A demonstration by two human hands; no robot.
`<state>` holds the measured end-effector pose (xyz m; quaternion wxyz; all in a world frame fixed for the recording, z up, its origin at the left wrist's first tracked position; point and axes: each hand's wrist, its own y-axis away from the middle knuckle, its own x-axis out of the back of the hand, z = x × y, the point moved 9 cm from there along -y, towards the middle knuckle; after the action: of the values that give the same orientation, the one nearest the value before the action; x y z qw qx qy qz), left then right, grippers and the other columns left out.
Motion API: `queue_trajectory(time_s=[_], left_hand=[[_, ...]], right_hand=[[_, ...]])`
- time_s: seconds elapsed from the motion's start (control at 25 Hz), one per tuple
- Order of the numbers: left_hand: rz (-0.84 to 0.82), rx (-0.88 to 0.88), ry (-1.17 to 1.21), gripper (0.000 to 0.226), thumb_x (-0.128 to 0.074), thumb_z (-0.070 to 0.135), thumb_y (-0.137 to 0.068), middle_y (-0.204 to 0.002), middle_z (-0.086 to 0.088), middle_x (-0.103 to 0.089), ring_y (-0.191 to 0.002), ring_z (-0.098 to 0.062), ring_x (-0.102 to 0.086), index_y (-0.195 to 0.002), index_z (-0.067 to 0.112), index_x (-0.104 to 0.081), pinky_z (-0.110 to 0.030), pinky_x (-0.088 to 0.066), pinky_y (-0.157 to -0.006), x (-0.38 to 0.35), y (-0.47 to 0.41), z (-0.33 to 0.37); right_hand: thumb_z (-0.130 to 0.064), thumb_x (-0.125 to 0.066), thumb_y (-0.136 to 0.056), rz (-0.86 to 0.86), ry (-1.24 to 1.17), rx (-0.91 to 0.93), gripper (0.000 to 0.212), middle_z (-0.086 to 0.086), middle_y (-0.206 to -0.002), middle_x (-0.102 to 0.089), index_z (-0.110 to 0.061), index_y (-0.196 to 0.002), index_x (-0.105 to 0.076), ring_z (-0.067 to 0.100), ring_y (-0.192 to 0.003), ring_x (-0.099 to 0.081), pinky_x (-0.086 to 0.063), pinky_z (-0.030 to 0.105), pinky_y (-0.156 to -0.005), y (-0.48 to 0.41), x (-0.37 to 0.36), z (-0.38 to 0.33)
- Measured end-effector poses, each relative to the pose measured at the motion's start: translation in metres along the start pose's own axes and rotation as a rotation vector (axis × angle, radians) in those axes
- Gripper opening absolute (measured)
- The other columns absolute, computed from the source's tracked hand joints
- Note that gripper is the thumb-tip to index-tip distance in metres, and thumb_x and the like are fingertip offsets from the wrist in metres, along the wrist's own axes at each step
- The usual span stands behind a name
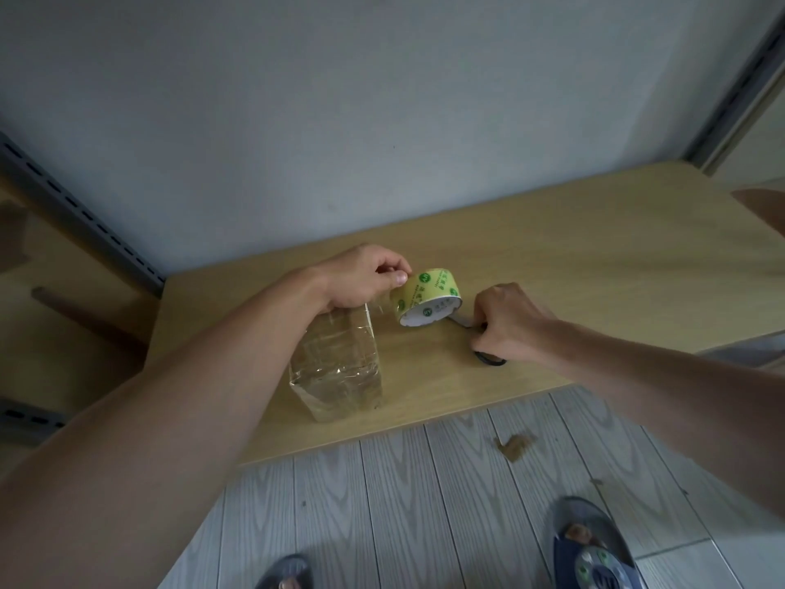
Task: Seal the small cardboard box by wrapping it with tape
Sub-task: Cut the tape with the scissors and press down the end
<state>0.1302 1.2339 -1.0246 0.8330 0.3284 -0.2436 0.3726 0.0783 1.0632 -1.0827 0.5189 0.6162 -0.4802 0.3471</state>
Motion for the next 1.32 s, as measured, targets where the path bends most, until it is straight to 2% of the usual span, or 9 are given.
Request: queue_trajectory(time_s=[0.2,0.4,0.56,0.72,0.84,1.0,1.16,1.24,1.32], left_hand=[[-0.003,-0.014,0.06,0.017,-0.052,0.014,-0.105,-0.091,-0.005,-0.058,-0.086,-0.015,-0.051,-0.098,0.011,-0.068,-0.028,-0.043,-0.081,-0.002,-0.002,0.0],[0.024,-0.001,0.092,0.025,-0.052,0.012,-0.102,-0.076,0.002,-0.055,-0.073,-0.01,-0.049,-0.082,0.019,-0.064,-0.012,-0.04,-0.056,0.001,0.0,0.003],[0.019,-0.017,0.097,0.019,-0.055,0.015,-0.103,-0.087,0.002,-0.059,-0.079,-0.008,-0.052,-0.091,0.021,-0.068,-0.016,-0.043,-0.068,-0.001,-0.002,0.004],[0.098,-0.025,0.082,0.012,-0.058,0.017,-0.103,-0.089,0.007,-0.061,-0.08,-0.001,-0.052,-0.1,0.02,-0.069,-0.009,-0.04,-0.068,0.004,-0.003,0.003],[0.106,-0.016,0.088,0.011,-0.059,0.017,-0.102,-0.089,0.013,-0.062,-0.082,0.004,-0.053,-0.104,0.021,-0.069,-0.007,-0.04,-0.068,0.003,-0.003,0.004],[0.095,0.0,0.155,0.012,-0.06,0.015,-0.101,-0.1,0.009,-0.065,-0.093,0.0,-0.057,-0.105,0.023,-0.069,-0.019,-0.042,-0.085,0.003,-0.001,0.004],[0.091,-0.021,0.195,0.014,-0.061,0.015,-0.1,-0.118,-0.008,-0.068,-0.109,-0.013,-0.06,-0.098,0.026,-0.07,-0.024,-0.042,-0.097,0.004,-0.001,0.003],[0.097,-0.019,0.205,0.014,-0.062,0.015,-0.099,-0.12,-0.009,-0.069,-0.113,-0.015,-0.06,-0.098,0.027,-0.07,-0.028,-0.042,-0.102,0.005,-0.003,0.001],[0.09,-0.026,0.199,0.014,-0.062,0.014,-0.099,-0.114,-0.006,-0.07,-0.109,-0.012,-0.061,-0.099,0.026,-0.071,-0.025,-0.043,-0.098,0.004,-0.005,0.002]], right_hand=[[-0.034,-0.067,-0.084,0.166,0.078,0.043,0.024,-0.002,-0.083,-0.05,-0.016,-0.093,-0.053,0.023,-0.08,-0.051,-0.039,0.03,-0.061,0.017,0.008,0.004],[-0.035,-0.066,-0.093,0.105,0.13,-0.035,0.025,-0.001,-0.079,-0.047,-0.012,-0.103,-0.061,0.022,-0.074,-0.05,-0.034,0.028,-0.056,0.027,0.003,0.019],[-0.029,-0.061,-0.098,0.003,0.091,-0.053,0.021,-0.001,-0.076,-0.048,-0.009,-0.106,-0.063,0.019,-0.07,-0.053,-0.038,0.029,-0.055,0.03,-0.005,0.025],[-0.023,-0.056,-0.101,-0.189,-0.087,-0.011,0.011,0.001,-0.083,-0.061,-0.014,-0.098,-0.062,0.014,-0.067,-0.058,-0.042,0.026,-0.051,0.051,-0.01,0.023],[-0.021,-0.053,-0.103,-0.371,-0.278,0.068,0.01,0.002,-0.09,-0.069,-0.019,-0.102,-0.062,0.012,-0.075,-0.069,-0.055,0.026,-0.062,0.078,-0.028,0.012],[-0.016,-0.057,-0.099,-0.523,-0.824,0.049,0.009,0.004,-0.095,-0.066,-0.013,-0.105,-0.063,0.008,-0.074,-0.06,-0.052,0.024,-0.066,0.099,-0.037,-0.008],[-0.048,-0.068,-0.079,-0.69,-1.171,0.027,0.044,0.006,-0.09,-0.058,-0.01,-0.098,-0.057,0.01,-0.069,-0.054,-0.047,0.026,-0.065,0.107,-0.04,-0.031],[-0.057,-0.066,-0.079,-0.678,-1.218,0.031,0.049,0.005,-0.087,-0.059,-0.012,-0.095,-0.055,0.012,-0.069,-0.055,-0.047,0.027,-0.065,0.103,-0.04,-0.042],[-0.061,-0.065,-0.081,-0.635,-1.258,0.024,0.052,0.006,-0.085,-0.06,-0.012,-0.095,-0.056,0.014,-0.068,-0.056,-0.047,0.028,-0.064,0.097,-0.037,-0.047]])
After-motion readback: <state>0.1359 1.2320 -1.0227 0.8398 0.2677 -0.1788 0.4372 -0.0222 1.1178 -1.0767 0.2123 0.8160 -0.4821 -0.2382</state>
